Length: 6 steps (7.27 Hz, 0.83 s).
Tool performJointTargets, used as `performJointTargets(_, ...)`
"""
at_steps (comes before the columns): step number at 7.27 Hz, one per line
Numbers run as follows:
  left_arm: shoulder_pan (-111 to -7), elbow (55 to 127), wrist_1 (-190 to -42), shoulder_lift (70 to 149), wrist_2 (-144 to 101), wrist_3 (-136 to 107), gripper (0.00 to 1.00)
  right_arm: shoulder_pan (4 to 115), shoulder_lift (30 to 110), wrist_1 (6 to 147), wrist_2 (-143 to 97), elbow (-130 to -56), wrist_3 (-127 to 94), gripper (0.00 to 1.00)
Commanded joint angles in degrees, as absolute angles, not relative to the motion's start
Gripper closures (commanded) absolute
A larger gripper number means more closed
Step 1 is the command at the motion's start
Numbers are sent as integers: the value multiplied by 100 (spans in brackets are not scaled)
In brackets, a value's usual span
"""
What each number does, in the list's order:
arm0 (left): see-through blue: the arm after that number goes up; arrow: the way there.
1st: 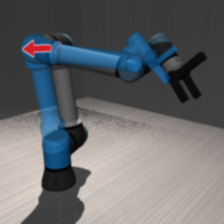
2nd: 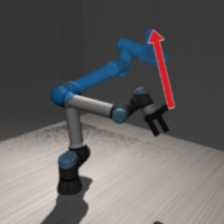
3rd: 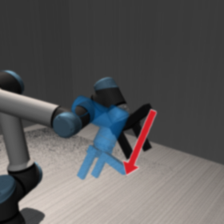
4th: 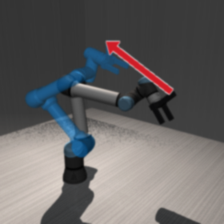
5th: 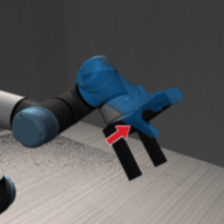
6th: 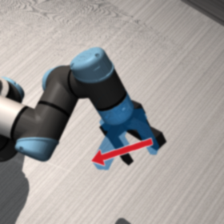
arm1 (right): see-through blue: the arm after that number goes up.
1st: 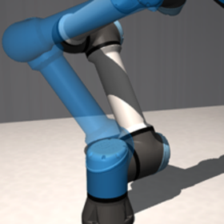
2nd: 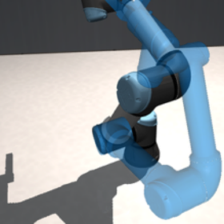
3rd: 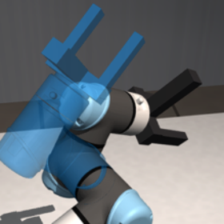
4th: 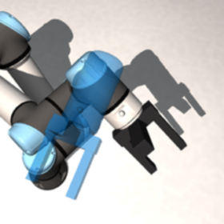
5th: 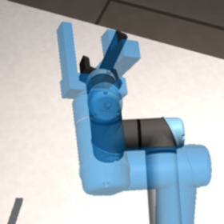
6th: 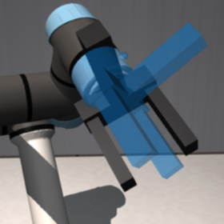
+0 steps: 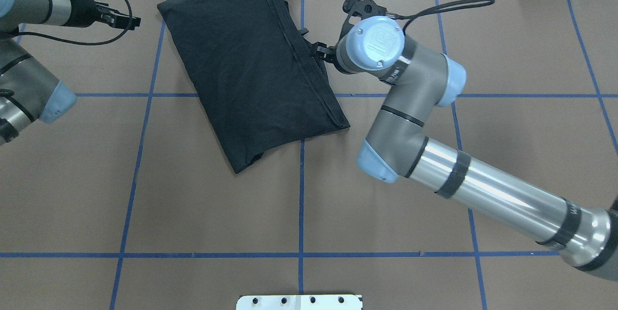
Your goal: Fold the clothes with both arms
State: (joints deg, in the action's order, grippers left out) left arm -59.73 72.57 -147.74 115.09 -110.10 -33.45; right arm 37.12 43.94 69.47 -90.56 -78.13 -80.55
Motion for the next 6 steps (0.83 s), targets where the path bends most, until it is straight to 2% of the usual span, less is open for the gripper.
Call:
performJointTargets(1, -5968, 7436, -14774, 11382, -11048, -3454, 0, 3709, 3745, 5913, -8860, -6316, -8393, 4)
performJointTargets(3, -5950, 7427, -14774, 11382, -11039, -3682, 0, 3709, 3647, 5915, -8851, -6013, -8367, 9)
performJointTargets(4, -5950, 7418, -14774, 11382, -11039, -3683, 0, 3700, 3613, 5906, -8851, -5864, -8332, 15)
performJointTargets(6, -5950, 7418, -14774, 11347, -11039, -3683, 0, 3674, 3254, 5889, -8764, -5277, -8323, 21)
